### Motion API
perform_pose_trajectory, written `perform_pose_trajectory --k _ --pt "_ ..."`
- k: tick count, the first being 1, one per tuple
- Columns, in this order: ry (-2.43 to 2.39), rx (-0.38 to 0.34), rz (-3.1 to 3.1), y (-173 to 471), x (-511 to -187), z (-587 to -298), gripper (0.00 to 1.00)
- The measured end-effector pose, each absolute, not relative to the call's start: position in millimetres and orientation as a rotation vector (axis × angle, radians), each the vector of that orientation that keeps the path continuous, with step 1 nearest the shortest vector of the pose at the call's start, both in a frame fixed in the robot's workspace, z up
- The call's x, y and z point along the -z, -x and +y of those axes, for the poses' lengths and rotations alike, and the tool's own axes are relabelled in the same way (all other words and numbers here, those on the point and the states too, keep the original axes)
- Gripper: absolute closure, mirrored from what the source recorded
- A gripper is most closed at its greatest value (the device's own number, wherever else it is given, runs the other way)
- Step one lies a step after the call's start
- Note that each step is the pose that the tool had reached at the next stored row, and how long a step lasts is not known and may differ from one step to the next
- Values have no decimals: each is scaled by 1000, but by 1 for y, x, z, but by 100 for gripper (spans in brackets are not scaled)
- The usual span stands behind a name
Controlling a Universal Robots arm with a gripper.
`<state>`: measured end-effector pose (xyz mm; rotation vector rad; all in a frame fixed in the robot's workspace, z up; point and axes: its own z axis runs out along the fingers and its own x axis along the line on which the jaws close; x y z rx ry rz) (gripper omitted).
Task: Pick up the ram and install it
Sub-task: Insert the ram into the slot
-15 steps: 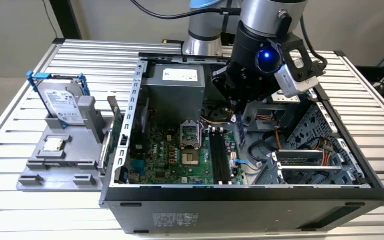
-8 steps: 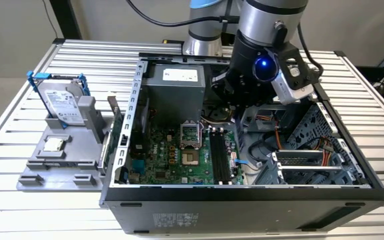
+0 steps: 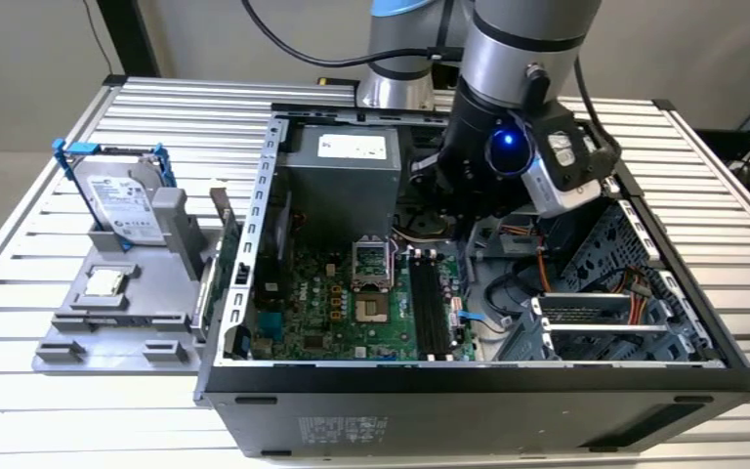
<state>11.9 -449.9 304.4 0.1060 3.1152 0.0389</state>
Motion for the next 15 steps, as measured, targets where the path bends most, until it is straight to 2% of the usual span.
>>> perform_pose_trajectory --k 15 --pt "-103 -38 3110 -14 -277 -441 100"
